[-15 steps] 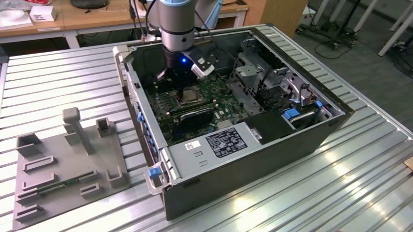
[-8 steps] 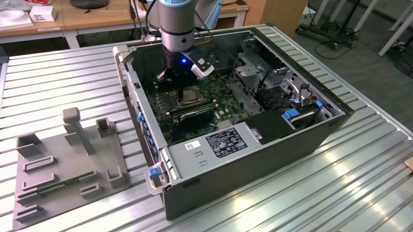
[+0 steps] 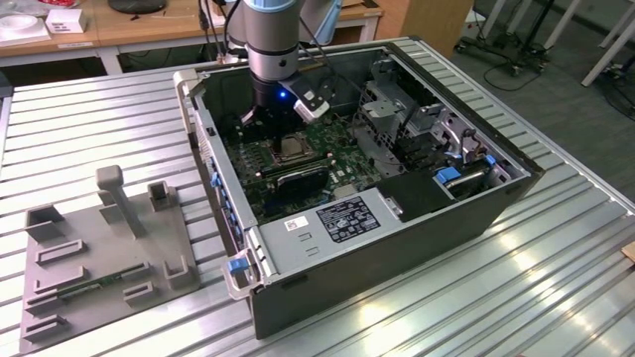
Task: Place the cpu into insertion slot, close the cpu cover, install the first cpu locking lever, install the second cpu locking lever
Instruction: 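Close the cpu cover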
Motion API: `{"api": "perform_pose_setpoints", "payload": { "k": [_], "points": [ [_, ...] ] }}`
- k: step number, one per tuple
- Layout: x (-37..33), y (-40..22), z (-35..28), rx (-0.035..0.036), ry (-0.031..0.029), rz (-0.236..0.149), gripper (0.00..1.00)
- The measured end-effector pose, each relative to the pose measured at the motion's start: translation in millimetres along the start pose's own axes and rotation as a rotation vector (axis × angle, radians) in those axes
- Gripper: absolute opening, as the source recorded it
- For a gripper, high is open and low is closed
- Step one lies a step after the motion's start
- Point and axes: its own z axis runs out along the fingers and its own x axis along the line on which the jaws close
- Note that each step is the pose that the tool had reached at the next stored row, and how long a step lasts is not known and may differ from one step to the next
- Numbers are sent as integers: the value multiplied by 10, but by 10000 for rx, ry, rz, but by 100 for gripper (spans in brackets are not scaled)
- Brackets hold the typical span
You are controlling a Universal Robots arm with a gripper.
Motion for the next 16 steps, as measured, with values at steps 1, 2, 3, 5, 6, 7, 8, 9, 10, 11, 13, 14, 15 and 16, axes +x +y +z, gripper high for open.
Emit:
{"api": "perform_pose_setpoints", "payload": {
  "k": [1, 2, 3, 5, 6, 7, 8, 9, 10, 11, 13, 14, 15, 16],
  "points": [
    [0, 0, 6, -4, -3, 0, 11],
    [0, 0, 13, -2, -3, 0, 11],
    [2, -1, 18, 0, -3, -1, 11],
    [3, -1, 23, 1, -2, 0, 11],
    [2, -1, 23, 2, -2, -1, 11],
    [3, -1, 23, 3, -1, 0, 11],
    [2, -1, 24, 2, -2, 0, 11],
    [2, -1, 24, 1, -3, 0, 11],
    [2, -1, 24, 1, -3, -1, 11],
    [3, -1, 27, -3, -5, -1, 11],
    [4, -1, 37, -7, -6, -1, 11],
    [4, -2, 38, -5, -5, 0, 11],
    [4, -2, 39, -5, -5, -1, 11],
    [4, -2, 39, -4, -5, 0, 11]
  ]
}}
